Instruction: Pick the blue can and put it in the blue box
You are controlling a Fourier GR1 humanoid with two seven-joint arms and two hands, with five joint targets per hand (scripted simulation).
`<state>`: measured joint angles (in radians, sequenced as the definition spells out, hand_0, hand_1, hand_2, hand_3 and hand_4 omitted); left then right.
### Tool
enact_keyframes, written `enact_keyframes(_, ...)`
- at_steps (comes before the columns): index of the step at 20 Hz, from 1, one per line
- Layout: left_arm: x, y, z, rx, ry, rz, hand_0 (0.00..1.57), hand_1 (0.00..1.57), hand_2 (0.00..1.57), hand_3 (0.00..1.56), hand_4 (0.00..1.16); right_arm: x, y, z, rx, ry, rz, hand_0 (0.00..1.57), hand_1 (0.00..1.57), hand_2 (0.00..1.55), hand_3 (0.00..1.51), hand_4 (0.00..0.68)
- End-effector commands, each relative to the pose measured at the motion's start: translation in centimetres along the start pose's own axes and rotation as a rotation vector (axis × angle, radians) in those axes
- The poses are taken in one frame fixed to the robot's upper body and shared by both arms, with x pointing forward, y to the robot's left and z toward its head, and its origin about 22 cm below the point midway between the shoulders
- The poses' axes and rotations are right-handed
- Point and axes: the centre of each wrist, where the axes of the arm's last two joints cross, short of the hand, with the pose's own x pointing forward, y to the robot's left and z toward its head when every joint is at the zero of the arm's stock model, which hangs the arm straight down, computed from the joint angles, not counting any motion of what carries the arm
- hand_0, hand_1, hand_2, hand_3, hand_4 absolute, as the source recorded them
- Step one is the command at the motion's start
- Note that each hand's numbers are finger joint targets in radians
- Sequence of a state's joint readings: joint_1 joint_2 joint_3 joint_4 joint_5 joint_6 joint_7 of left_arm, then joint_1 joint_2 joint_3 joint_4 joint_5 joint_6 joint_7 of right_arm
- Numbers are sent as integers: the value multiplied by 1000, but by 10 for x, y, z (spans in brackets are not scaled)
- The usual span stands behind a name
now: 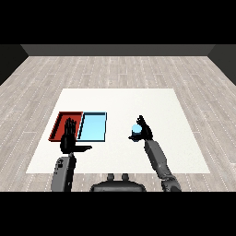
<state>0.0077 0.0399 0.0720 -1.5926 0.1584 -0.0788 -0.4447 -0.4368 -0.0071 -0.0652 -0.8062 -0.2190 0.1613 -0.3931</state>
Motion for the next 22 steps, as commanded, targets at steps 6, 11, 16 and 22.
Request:
enact_keyframes(6, 17, 6, -12, -6, 0, 3, 0, 0, 0, 0, 0, 4, -7, -12, -82, 4, 79, 1056, 1056, 1218, 1127, 177)
enact_keyframes(11, 0, 7, 2, 4, -13, 7, 0, 0, 0, 0, 0, -14, -7, -8, -92, 68, 188, 1565, 1565, 1488, 1450, 673)
enact_keyframes(16, -2, -3, 1, 2, -7, 26, 0, 0, 0, 0, 0, 18, -10, 0, -95, 61, 176, 1555, 1555, 1490, 1441, 680)
enact_keyframes(22, -5, -18, 6, -40, 22, 0, 0, 0, 0, 0, 0, 25, 0, 0, -79, -47, 187, 1503, 1503, 1460, 1417, 657)
